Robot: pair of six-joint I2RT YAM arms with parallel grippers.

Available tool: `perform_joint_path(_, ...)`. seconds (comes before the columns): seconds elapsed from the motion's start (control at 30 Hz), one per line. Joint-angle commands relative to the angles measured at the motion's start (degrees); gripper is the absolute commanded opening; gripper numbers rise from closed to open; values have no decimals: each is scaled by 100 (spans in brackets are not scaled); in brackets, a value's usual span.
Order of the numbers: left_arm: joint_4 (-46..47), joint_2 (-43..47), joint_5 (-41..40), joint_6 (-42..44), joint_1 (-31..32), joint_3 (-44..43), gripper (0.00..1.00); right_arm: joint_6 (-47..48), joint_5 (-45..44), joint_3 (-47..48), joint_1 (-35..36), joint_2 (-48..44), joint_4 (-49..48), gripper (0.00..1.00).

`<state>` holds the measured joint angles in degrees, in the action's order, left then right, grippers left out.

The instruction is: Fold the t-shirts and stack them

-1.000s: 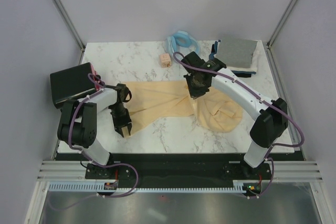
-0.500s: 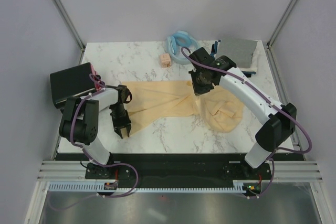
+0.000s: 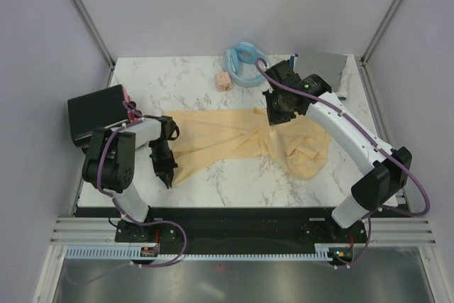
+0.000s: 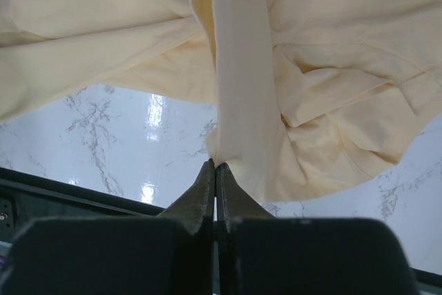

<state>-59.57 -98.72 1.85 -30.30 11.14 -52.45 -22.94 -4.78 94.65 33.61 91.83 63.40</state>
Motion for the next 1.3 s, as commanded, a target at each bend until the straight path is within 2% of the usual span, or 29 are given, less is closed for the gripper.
perform_joint_path(0.0, 323, 203, -255, -63, 20, -90, 2, -211, -567, -131, -82, -385, 23, 0)
perform_joint_path(0.3, -63, 1293, -299, -186, 20, -854, 2, -816, -2385, 176, -284, -692, 621, 0)
perform_joint_path(0.53, -178, 1829, -887, -406, 11, -1443, 2, -1283, -3178, -34, -319, -1202, 744, 0)
perform_joint_path(0.73, -222, 2216, -1273, -599, 3, -1602, 2, -1617, -3442, -429, -311, -1843, 727, 0)
perform_joint_path(1.0, -310, 3076, -1731, -872, -41, -1497, 2, -2311, -2915, -1493, -311, -3301, 551, 0)
perform_joint_path(1.27, -423, 3728, -1925, -968, -59, -1347, 2, -2189, -2775, -1485, -311, -3927, 770, 0)
